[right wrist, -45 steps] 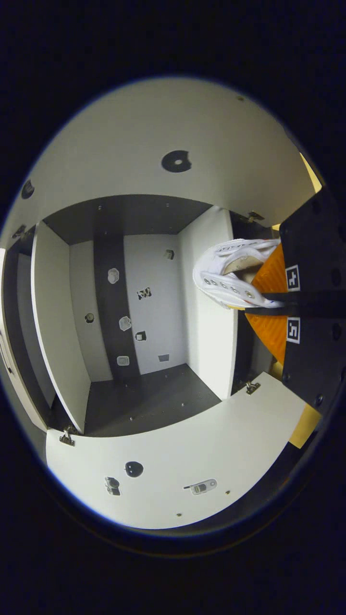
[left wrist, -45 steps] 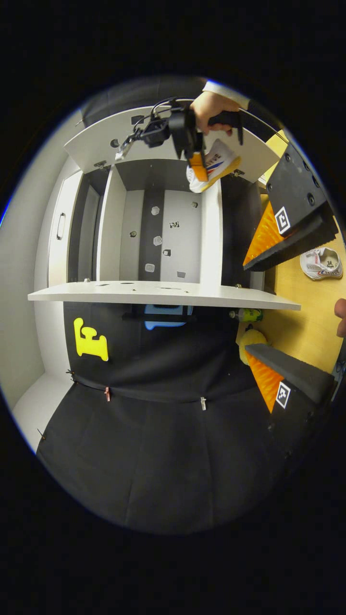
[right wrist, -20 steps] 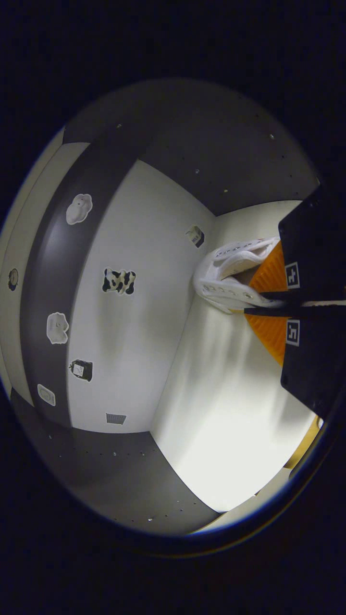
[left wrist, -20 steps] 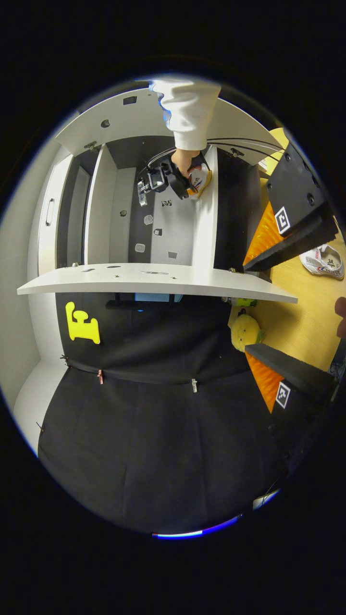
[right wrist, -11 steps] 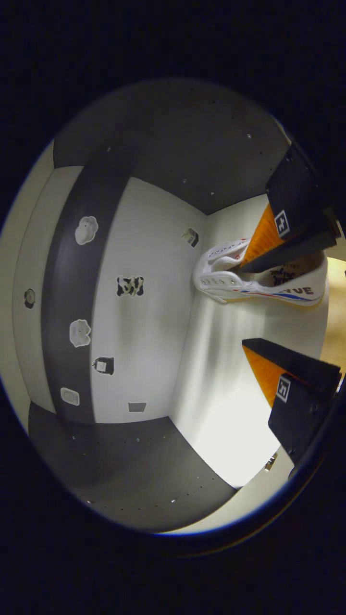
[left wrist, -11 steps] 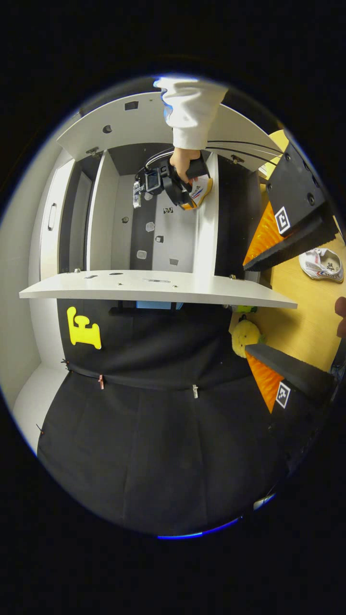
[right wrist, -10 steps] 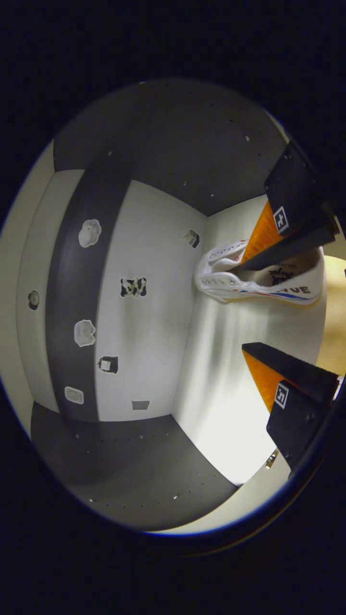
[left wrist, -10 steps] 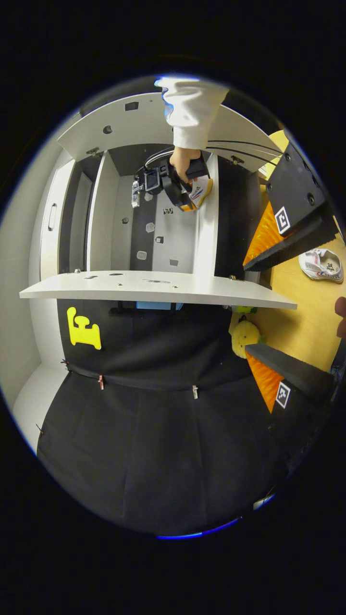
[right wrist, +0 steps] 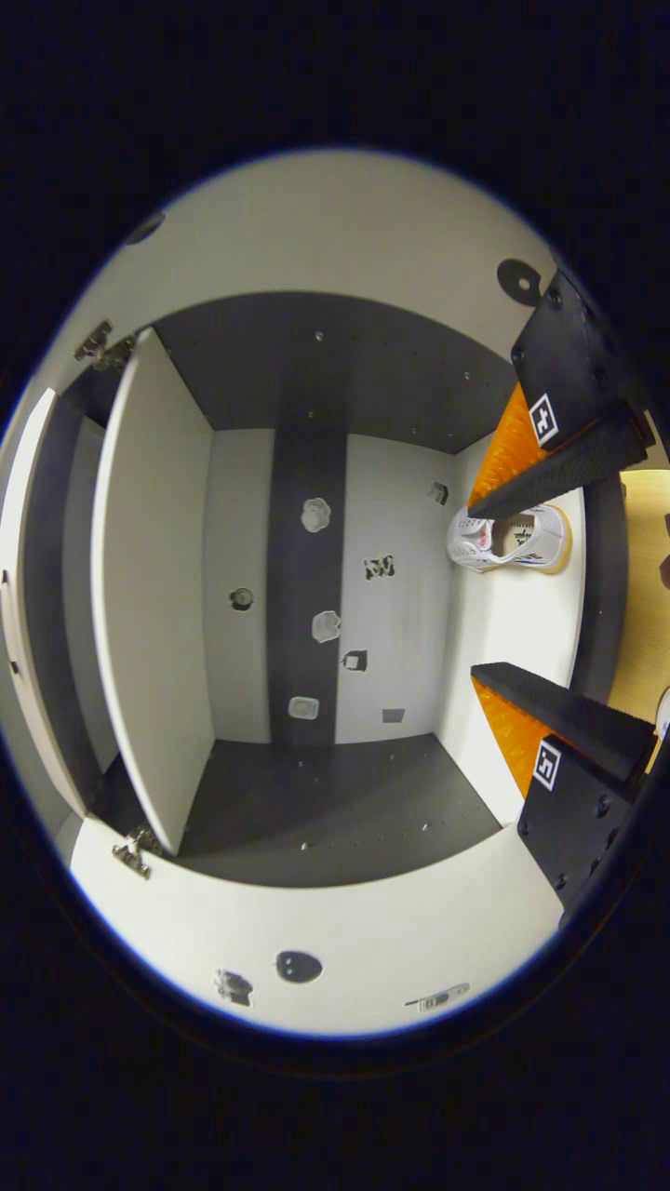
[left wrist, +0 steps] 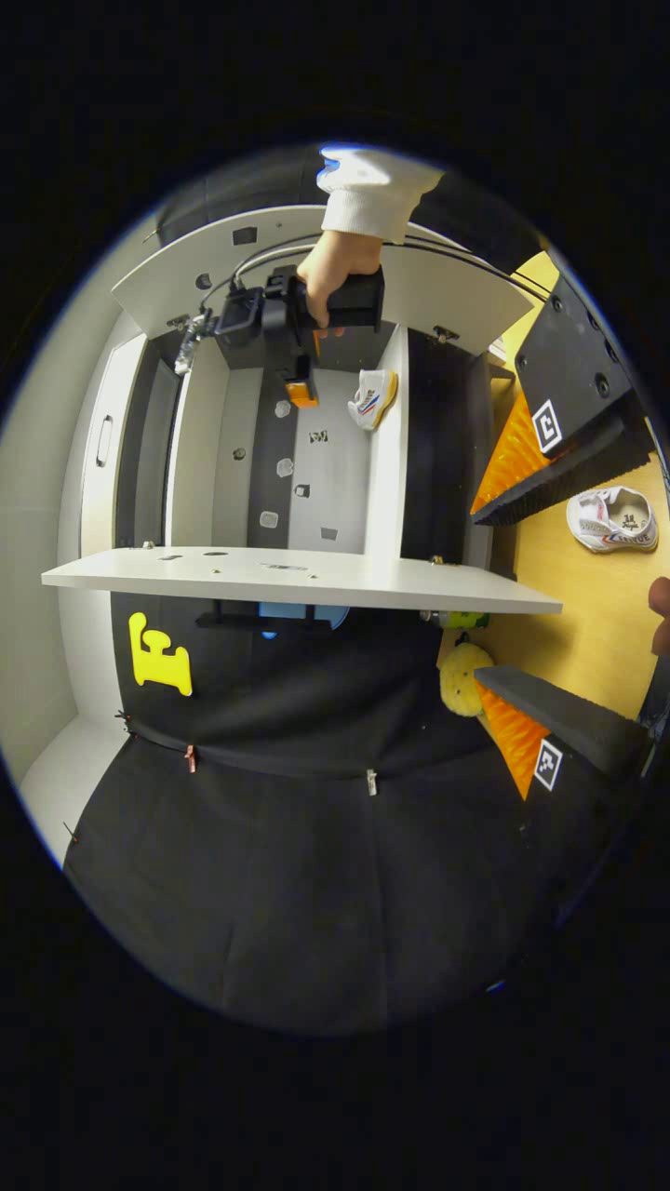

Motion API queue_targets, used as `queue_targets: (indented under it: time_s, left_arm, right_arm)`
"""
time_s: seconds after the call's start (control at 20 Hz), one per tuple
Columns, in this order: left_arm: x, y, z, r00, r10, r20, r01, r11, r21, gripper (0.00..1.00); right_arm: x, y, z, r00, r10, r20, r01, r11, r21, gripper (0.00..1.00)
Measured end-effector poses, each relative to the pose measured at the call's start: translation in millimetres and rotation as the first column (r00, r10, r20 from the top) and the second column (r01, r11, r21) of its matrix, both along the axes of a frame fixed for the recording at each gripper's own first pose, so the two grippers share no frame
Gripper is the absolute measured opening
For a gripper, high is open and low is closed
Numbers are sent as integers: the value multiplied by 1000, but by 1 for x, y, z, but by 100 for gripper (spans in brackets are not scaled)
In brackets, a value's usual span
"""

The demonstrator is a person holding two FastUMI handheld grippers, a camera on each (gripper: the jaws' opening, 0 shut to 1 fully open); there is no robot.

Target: Grab one shoe with the right hand and put it into the shoe cabinet, grab the other shoe with the left hand and put it into the shoe cabinet; then close the right door with the right hand and the left door with the left hand.

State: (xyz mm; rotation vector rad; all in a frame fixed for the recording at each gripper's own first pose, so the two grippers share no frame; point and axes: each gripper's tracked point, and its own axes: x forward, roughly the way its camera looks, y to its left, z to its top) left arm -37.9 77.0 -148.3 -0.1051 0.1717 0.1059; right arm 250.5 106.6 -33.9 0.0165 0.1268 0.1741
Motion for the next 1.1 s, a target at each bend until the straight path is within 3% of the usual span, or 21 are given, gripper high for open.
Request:
queue_targets:
  time_s: [0.2,0.45,0.65,1.1]
  left_arm:
    - [-12,-23,-55,995,-92,-39,89,994,-61,95]
    - [-21,-57,-133,972,-190,-137,188,982,-31,94]
    - [-19,-79,-195,941,-247,-232,252,968,-7,94]
    - [21,-91,-304,881,-263,-393,285,959,-2,89]
  right_arm:
    - [-67,-10,32,995,18,97,-20,1000,21,98]
    - [-137,-33,59,991,7,136,-17,997,72,98]
    - [-168,-64,69,989,-18,149,7,997,71,98]
    - [-207,-141,85,979,-128,161,117,990,77,98]
